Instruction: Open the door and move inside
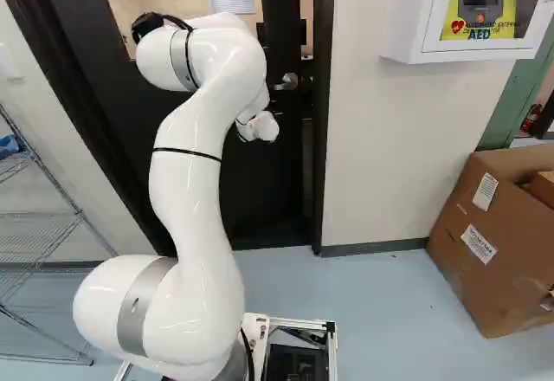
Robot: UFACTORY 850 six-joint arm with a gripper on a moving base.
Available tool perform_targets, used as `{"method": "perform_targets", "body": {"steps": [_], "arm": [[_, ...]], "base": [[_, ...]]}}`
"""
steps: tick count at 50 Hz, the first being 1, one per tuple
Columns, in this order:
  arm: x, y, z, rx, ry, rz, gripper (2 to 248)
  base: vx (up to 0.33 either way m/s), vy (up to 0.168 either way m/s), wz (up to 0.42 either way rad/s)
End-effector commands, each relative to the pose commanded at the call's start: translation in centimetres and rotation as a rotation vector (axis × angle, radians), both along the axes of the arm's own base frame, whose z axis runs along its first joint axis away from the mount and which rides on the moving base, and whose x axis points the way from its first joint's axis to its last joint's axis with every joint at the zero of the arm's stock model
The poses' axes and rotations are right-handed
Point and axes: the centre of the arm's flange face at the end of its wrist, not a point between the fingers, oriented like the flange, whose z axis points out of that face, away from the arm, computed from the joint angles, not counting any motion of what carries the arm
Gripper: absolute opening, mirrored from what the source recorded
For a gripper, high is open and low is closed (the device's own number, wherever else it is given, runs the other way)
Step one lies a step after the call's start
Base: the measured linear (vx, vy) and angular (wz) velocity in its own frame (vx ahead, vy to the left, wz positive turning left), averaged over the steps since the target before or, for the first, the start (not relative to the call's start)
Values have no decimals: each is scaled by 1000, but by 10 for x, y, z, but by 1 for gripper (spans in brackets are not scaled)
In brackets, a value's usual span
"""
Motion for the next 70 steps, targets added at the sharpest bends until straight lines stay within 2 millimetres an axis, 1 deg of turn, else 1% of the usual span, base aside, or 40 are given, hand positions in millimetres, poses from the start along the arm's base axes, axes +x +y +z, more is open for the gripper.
{"method": "perform_targets", "body": {"steps": [42, 50, 70], "arm": [[49, 41, -9, -26, -133, 143, 247], [52, 43, -10, -26, -139, 147, 247], [53, 44, -10, -26, -140, 147, 247]], "base": [[0, 0, 0], [0, 0, 0], [0, 0, 0]]}}
